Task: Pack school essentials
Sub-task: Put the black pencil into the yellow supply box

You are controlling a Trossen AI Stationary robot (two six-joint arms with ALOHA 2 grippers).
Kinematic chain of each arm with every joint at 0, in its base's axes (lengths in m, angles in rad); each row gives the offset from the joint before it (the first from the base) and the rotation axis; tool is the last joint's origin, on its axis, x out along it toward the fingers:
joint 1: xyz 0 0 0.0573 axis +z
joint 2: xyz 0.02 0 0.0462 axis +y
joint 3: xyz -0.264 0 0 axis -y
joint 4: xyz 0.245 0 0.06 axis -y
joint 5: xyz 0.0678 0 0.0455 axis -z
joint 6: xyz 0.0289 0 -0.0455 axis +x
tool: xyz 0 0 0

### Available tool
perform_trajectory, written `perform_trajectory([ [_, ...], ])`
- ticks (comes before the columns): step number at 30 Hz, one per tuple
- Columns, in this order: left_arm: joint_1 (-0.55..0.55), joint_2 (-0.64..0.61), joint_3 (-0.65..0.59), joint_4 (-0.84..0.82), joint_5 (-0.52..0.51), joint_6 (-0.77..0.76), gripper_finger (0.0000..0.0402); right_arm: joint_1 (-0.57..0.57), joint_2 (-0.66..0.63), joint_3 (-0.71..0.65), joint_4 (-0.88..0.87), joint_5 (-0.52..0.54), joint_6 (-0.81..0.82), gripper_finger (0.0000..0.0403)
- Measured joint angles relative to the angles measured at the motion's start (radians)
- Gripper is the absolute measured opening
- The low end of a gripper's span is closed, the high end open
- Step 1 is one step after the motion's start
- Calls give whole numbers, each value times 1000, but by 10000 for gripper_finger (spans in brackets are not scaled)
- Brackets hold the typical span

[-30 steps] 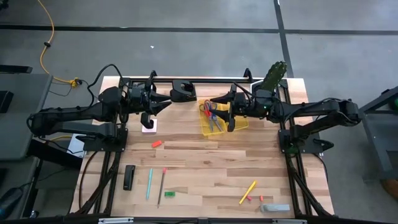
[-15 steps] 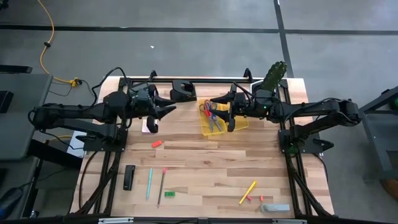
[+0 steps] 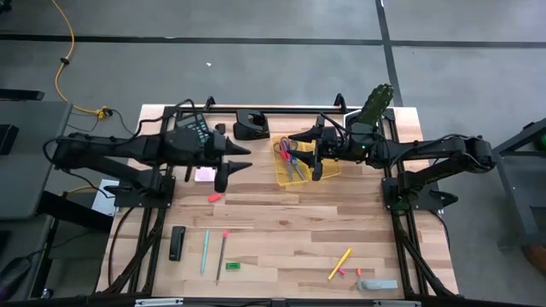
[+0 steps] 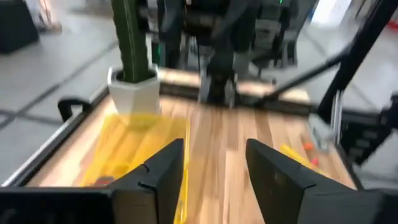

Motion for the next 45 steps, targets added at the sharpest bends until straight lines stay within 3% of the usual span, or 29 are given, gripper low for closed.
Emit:
perform_trajectory([
  [10, -130, 168, 261, -508, 40, -154, 217, 0, 0, 0, 0, 0, 0, 199],
  [19, -329, 389, 269, -780, 70, -700, 218, 0, 0, 0, -3, 0, 0, 199],
  [24, -393, 530, 269, -782, 153, -952, 218, 0, 0, 0, -16, 0, 0, 199],
  [31, -459, 699, 269, -776, 287, -1137, 218, 0, 0, 0, -18, 0, 0, 199],
  [37, -470, 788, 269, -768, 272, -1331, 218, -1, 0, 0, -30, 1, 0, 199],
  [45, -470, 820, 260, -720, 210, -1420, 218, 0, 0, 0, -35, 1, 0, 199],
])
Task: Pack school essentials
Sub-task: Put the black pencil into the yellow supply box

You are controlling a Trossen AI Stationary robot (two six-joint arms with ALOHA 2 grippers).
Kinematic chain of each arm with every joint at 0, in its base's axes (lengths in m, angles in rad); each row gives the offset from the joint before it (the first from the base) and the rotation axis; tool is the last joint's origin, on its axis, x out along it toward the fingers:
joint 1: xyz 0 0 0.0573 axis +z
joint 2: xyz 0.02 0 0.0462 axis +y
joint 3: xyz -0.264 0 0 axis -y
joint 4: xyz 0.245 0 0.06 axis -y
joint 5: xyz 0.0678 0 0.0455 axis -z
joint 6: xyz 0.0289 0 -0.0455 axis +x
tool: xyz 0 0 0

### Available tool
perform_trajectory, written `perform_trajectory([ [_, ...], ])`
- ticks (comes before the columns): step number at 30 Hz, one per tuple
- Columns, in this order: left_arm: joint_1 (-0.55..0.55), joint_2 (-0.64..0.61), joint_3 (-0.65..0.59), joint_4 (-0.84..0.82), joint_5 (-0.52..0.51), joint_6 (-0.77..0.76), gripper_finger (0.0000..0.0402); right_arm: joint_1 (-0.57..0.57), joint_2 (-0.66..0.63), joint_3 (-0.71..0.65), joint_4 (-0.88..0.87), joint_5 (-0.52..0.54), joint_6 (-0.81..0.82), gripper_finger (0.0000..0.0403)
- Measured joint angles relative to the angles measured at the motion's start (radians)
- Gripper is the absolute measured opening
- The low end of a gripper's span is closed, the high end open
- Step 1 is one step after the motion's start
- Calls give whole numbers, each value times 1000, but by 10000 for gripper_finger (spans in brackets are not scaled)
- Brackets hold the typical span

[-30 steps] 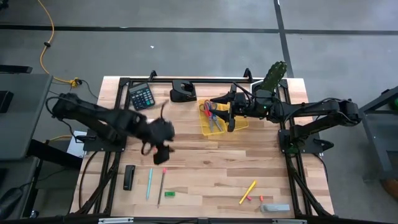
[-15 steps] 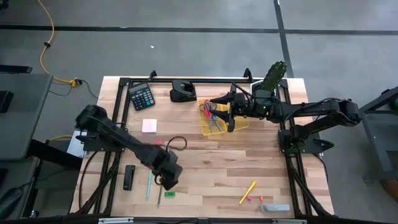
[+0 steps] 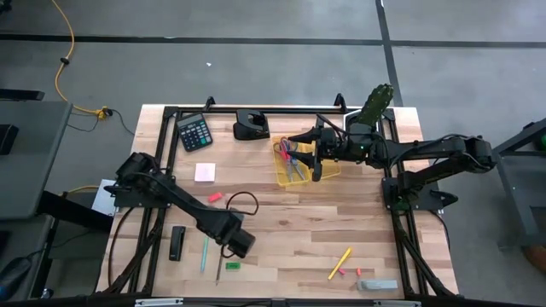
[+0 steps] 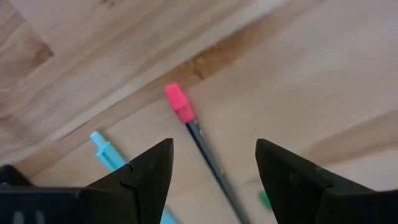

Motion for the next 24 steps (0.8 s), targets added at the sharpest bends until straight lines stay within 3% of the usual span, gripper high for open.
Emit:
perform_trajectory([
  [16, -6, -5, -153, 214, 64, -102, 215, -5, 0, 0, -3, 7, 3, 199],
  [20, -4, -7, -172, 213, 71, -103, 189, -11, 0, 0, -3, 7, 8, 199],
  [24, -4, -6, -180, 205, 68, -100, 138, -14, 0, 0, -3, 16, 8, 199],
])
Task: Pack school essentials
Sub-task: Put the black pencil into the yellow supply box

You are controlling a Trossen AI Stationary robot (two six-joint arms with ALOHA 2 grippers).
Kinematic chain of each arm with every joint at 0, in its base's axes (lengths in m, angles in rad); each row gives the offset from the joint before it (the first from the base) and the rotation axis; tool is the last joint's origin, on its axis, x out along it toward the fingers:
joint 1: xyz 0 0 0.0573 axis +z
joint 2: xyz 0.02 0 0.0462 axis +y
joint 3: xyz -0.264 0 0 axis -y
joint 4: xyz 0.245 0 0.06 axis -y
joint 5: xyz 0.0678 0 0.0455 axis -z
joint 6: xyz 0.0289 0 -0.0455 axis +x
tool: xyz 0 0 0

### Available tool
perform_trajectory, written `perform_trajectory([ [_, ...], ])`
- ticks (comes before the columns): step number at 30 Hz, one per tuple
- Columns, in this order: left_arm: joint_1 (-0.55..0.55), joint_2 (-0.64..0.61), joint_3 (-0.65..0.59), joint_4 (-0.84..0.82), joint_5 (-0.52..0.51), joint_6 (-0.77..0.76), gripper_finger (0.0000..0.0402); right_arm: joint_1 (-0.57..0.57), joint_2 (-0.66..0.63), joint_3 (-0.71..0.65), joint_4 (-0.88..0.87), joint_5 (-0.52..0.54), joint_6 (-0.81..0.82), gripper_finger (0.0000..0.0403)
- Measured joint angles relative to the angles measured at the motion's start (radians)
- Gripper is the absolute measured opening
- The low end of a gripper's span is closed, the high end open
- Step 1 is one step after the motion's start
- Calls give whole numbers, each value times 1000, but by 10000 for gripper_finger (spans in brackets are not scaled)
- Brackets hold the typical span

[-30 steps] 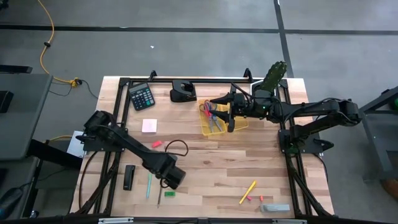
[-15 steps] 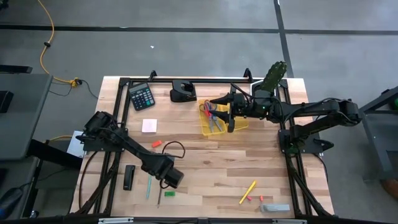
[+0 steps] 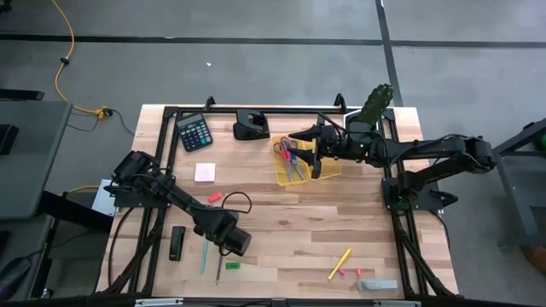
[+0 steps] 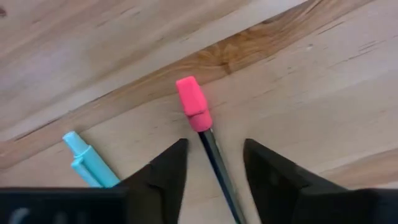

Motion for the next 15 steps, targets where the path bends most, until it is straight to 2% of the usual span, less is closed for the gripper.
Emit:
perform_trajectory([
  [8, 2, 1, -2, -3, -35, 81, 13, -11, 0, 0, 0, 2, 0, 199],
  [15, 25, -25, -4, -17, -32, 201, 10, -11, 0, 0, 0, 2, -4, 199],
])
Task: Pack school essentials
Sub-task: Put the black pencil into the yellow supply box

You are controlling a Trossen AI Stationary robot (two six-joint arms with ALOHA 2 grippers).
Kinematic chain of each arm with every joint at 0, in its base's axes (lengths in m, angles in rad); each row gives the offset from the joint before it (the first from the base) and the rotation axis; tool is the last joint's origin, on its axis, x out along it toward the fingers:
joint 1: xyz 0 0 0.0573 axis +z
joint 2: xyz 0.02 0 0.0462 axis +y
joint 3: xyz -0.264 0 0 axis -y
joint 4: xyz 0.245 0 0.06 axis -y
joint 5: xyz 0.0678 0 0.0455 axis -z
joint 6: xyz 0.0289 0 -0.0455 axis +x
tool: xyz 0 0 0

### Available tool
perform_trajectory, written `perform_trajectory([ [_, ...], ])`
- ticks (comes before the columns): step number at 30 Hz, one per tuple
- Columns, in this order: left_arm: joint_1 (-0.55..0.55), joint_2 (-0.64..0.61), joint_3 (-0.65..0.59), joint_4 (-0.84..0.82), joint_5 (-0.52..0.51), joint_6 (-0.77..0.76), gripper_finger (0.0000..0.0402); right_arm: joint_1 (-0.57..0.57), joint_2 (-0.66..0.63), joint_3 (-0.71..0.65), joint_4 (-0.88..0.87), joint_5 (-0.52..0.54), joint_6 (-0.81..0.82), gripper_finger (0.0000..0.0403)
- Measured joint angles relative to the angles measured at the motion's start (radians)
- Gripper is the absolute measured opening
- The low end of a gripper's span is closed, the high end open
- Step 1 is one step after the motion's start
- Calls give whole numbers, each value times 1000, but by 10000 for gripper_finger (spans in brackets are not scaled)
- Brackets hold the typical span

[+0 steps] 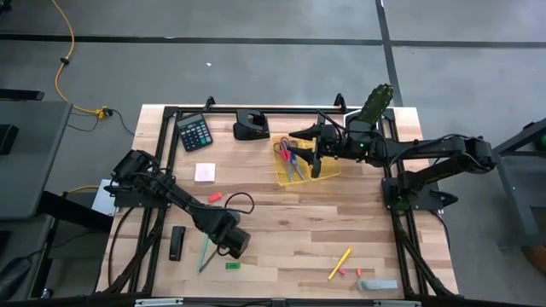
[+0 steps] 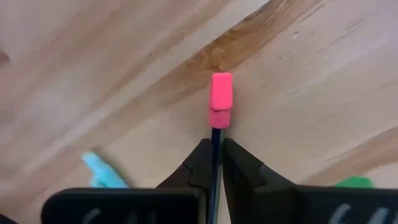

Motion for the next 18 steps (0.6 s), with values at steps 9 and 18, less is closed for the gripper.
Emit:
perform_trajectory([
  [9, 119, -206, -5, -47, -86, 256, 4, 0, 0, 0, 4, 0, -4, 199],
  [18, 315, -591, -2, 72, -296, 547, 3, 0, 0, 0, 12, -3, -4, 199],
])
